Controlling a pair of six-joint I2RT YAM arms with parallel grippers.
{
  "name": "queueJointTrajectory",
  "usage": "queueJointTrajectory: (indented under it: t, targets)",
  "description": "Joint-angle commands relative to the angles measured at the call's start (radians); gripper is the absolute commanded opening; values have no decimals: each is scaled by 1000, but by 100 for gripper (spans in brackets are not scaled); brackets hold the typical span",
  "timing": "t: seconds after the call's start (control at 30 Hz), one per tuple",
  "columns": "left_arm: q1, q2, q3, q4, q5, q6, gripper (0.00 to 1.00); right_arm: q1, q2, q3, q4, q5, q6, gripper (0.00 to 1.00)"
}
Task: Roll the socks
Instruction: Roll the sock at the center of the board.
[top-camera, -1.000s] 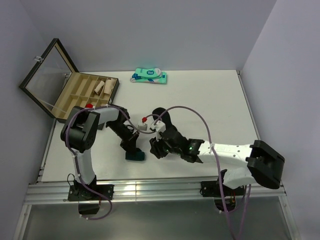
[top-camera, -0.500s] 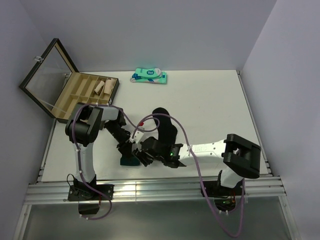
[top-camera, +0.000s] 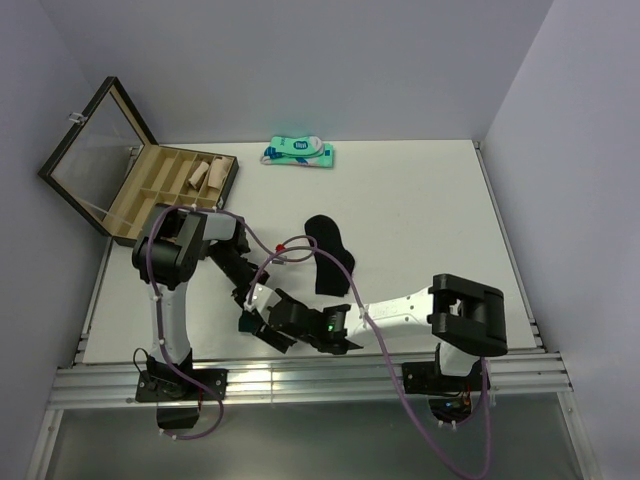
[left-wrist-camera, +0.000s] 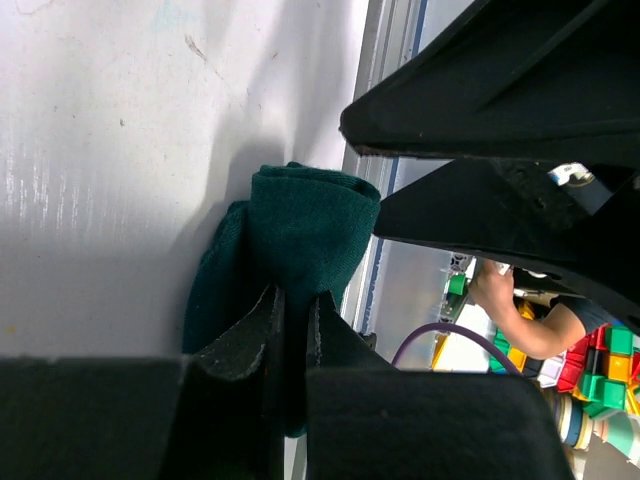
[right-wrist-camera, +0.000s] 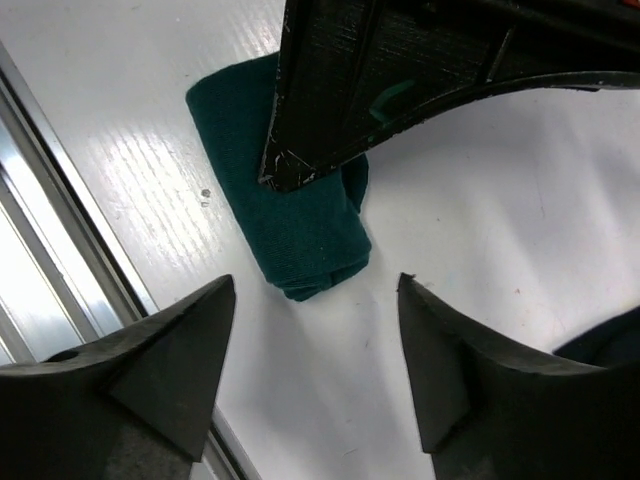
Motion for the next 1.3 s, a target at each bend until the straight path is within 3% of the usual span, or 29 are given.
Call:
queueJointTrajectory:
  t: [0.0, 0.73, 0.93, 1.1, 1.27]
  targets:
    - [7, 39, 14, 132, -135, 59, 0, 32, 9, 54, 38, 99, -23, 74]
    - [13, 87, 52, 72, -121, 79, 0, 94, 259, 178, 14, 260, -104, 70]
    - [13, 87, 58, 44, -115, 96, 0, 80, 301, 185, 5, 274, -114, 56]
    - [15, 82, 72, 24, -101, 96, 1, 71, 305, 168, 17, 253, -108, 31]
    - [25, 30, 86, 78, -72, -11, 14, 55, 275, 136, 37, 238, -86, 17]
